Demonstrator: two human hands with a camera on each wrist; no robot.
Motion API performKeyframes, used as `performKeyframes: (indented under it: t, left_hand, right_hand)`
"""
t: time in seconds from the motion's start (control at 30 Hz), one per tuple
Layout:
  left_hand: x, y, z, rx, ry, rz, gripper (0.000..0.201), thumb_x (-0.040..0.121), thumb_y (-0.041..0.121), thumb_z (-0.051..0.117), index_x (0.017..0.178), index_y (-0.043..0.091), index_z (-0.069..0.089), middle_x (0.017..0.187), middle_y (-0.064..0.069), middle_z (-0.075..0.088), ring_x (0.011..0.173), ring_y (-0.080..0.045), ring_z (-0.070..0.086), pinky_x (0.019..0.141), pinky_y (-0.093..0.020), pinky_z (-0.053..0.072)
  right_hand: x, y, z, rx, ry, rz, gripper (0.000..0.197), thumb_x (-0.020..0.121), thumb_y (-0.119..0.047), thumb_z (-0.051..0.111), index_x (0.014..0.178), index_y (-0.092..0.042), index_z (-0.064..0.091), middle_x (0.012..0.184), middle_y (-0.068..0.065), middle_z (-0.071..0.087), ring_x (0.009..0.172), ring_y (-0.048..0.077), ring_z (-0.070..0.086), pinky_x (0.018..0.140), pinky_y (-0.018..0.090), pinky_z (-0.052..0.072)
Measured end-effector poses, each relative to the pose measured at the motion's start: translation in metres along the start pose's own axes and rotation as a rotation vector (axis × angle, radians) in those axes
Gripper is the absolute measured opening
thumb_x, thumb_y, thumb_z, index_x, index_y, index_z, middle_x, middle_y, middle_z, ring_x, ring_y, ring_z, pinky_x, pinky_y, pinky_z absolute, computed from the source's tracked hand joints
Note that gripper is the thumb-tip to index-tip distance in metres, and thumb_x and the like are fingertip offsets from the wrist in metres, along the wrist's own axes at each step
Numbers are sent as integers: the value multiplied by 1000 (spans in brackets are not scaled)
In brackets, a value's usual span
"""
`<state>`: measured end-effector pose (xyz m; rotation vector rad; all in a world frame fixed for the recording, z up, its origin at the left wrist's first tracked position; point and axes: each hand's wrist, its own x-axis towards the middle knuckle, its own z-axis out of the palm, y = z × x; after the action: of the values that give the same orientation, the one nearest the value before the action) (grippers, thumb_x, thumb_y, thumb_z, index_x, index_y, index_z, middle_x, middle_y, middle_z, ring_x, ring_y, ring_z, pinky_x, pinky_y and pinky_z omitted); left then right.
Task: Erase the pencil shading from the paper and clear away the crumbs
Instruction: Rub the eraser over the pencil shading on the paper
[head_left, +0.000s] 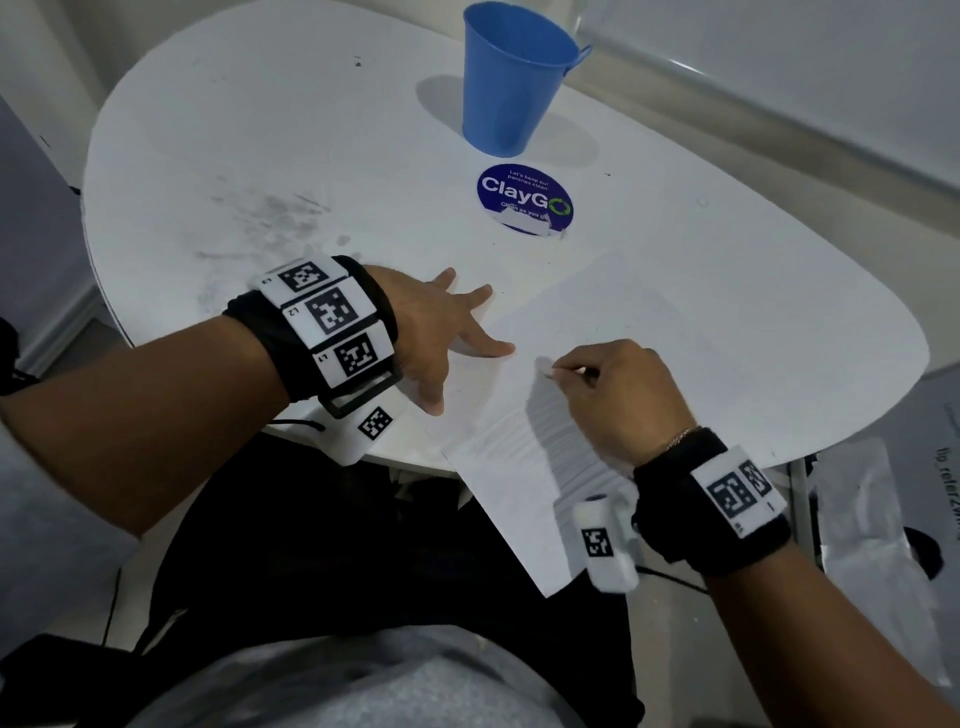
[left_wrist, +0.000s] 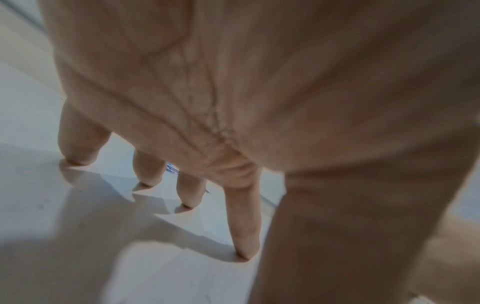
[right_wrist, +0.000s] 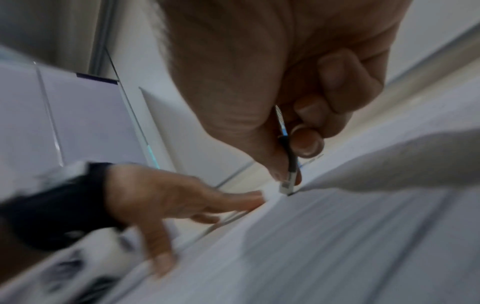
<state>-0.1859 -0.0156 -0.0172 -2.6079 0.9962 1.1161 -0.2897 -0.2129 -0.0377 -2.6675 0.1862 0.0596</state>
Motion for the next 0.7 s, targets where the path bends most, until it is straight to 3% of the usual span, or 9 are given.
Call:
performKeyframes:
  t: [0.07, 0.13, 0.17, 0.23, 0.3, 0.43, 0.53, 0.6, 0.7]
  left_hand:
    - [0, 0, 0, 0, -1, -2, 99, 86, 40, 73, 150, 64, 1, 164, 9, -29, 150, -22, -29, 124, -56, -1]
    - [0, 0, 0, 8, 4, -3, 99, 86, 40, 73, 150, 65, 1, 164, 9, -29, 150, -22, -29, 124, -56, 0]
    - [1, -1, 0, 8, 6, -1, 99, 86, 40, 73, 149, 65, 1, 164, 10, -29, 150, -22, -29, 124, -57, 1]
    - [2, -1, 2, 2, 7, 1, 100, 85, 40, 73, 148, 67, 0, 163, 11, -29, 150, -21, -29, 123, -59, 3]
    - [3, -2, 2, -1, 9, 0, 101, 84, 40, 74, 147, 67, 0, 163, 12, -29, 150, -20, -30, 123, -59, 4]
    - [4, -2, 2, -4, 10, 0, 101, 84, 39, 74, 147, 67, 1, 163, 12, -29, 150, -20, -30, 124, -58, 4]
    - [5, -2, 3, -12, 11, -2, 102, 83, 38, 75, 147, 68, 1, 163, 13, -29, 149, -19, -30, 123, -60, 5]
    - [5, -3, 4, -17, 12, -2, 102, 83, 38, 75, 147, 68, 1, 163, 14, -29, 149, -19, -30, 123, -59, 4]
    - [4, -3, 3, 1, 12, 3, 101, 84, 39, 75, 147, 67, 1, 163, 13, -29, 150, -20, -29, 123, -59, 6]
  right_hand:
    - [-12, -8, 5, 4, -105, -66, 15, 94, -25, 64, 95, -23, 78, 69, -17, 66, 60, -2, 59, 58, 8, 37]
    - [-18, -13, 7, 13, -179, -97, 15, 94, -26, 63, 96, -24, 78, 64, -22, 60, 56, -5, 57, 54, 6, 35]
    - [-13, -10, 6, 7, -160, -81, 15, 94, -27, 63, 96, -25, 78, 68, -21, 64, 60, -4, 60, 57, 6, 38]
    - [1, 1, -1, 21, -48, -3, 14, 93, -32, 65, 93, -26, 78, 83, -16, 73, 75, 4, 66, 69, 19, 50]
    - [4, 5, -3, 10, 15, 37, 14, 93, -31, 65, 92, -25, 78, 89, -10, 75, 82, 14, 68, 75, 26, 51]
    - [-17, -18, 13, -25, -91, -109, 15, 93, -23, 63, 92, -21, 78, 78, -6, 73, 72, 18, 66, 70, 29, 52]
    - [-4, -6, 5, 24, -47, -19, 15, 93, -28, 64, 94, -24, 78, 86, -8, 76, 73, 12, 66, 68, 23, 48]
    - [3, 4, 0, 24, 32, 45, 15, 93, -29, 64, 94, -24, 78, 87, -6, 76, 77, 15, 67, 69, 23, 47]
    - [-5, -6, 8, -27, -18, -33, 15, 92, -25, 63, 93, -22, 77, 84, -3, 75, 78, 20, 67, 73, 29, 52]
